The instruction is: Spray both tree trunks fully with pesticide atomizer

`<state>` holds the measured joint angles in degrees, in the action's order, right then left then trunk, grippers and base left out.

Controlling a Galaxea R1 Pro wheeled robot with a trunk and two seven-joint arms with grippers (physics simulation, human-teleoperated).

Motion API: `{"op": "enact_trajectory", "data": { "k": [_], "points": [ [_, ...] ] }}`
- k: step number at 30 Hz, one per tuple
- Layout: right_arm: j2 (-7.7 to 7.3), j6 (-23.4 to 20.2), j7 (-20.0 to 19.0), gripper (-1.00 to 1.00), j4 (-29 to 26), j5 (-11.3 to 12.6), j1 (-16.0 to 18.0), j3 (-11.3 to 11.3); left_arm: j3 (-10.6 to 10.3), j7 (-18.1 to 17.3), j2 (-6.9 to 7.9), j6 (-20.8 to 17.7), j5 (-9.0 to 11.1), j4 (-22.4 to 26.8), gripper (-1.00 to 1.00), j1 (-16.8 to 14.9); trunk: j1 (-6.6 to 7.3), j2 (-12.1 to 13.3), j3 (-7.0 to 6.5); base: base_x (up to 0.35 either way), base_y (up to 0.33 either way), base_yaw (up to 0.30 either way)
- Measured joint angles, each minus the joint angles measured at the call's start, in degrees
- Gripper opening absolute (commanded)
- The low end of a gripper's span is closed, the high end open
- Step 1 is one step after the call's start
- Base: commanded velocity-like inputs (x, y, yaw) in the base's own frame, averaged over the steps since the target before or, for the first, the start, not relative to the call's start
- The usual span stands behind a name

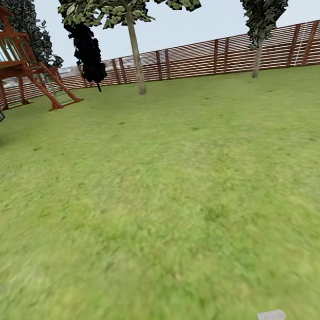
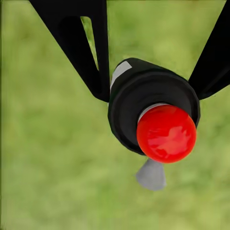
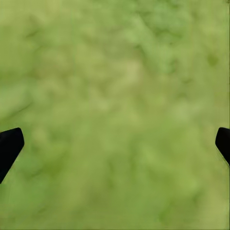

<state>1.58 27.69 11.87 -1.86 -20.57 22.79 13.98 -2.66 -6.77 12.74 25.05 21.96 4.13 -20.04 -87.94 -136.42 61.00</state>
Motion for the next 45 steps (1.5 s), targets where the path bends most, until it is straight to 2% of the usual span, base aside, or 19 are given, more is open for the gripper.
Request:
{"op": "enact_trajectory", "data": {
  "k": [45],
  "points": [
    [0.00,0.02,0.00,1.00,-0.01,0.00,0.02,0.02,0.00,0.00,0.08,0.01,0.18,0.03,-1.00,0.00,0.00,0.00,0.00,0.341,0.000,0.000]
  ]
}}
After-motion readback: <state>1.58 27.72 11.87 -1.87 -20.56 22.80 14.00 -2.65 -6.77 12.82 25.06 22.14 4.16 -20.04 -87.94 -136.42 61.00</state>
